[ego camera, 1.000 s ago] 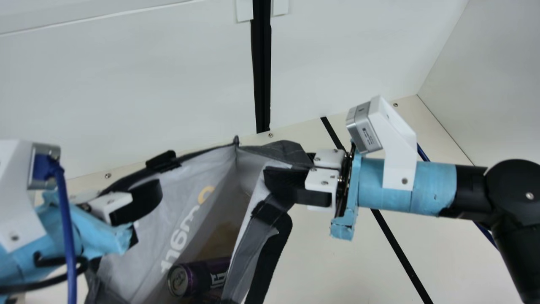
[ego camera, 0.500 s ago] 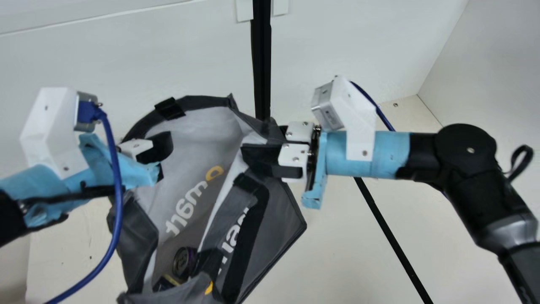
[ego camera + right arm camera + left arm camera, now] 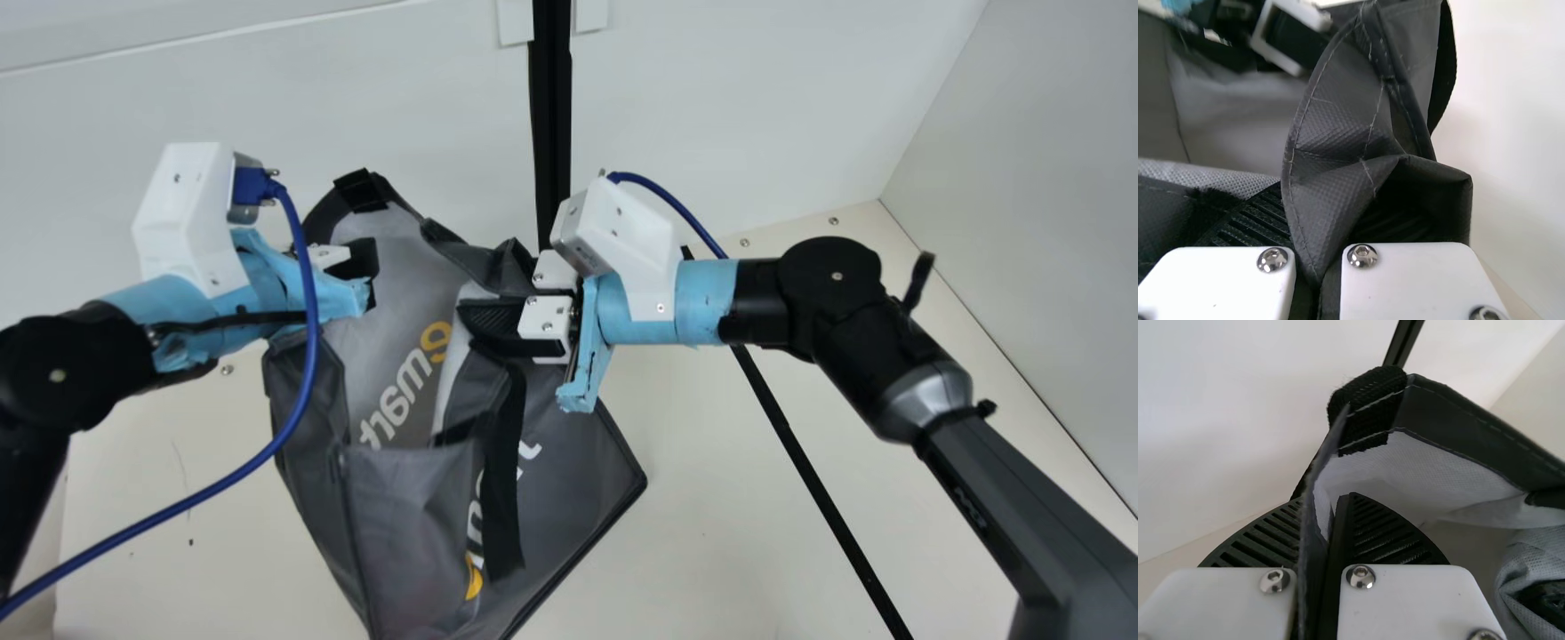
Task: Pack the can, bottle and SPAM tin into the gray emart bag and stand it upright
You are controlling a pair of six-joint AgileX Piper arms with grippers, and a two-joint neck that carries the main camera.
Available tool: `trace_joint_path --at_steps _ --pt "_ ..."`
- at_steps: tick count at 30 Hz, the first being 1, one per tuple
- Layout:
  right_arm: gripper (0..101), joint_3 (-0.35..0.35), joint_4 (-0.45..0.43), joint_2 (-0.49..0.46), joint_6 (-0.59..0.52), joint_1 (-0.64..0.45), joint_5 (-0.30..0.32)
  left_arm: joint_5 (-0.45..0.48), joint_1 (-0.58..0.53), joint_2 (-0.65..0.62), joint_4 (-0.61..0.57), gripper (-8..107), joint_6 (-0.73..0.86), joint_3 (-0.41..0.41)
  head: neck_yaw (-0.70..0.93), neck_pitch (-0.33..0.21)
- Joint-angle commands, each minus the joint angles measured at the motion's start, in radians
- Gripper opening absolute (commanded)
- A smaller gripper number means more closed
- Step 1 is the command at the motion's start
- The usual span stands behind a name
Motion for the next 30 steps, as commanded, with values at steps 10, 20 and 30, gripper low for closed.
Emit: trace_joint_path --at_steps 10,20,30 --pt "0 -0.035 -0.069 0.098 -0.104 -0.032 -0.036 0.021 -0.009 0.103 0.094 -8 -0.066 -0.093 -0.002 -0.023" --pt "0 -0.046 -0.059 0.12 -0.118 -0.065 0.002 0.033 -0.029 0.126 0.165 -8 -0.13 -0.122 -0.002 -0.023" --pt "0 -0.05 -0.041 0.125 -0.087 -0.105 0.052 0.01 -0.05 0.094 0.217 -8 -0.192 -0.08 -0.002 -0.023"
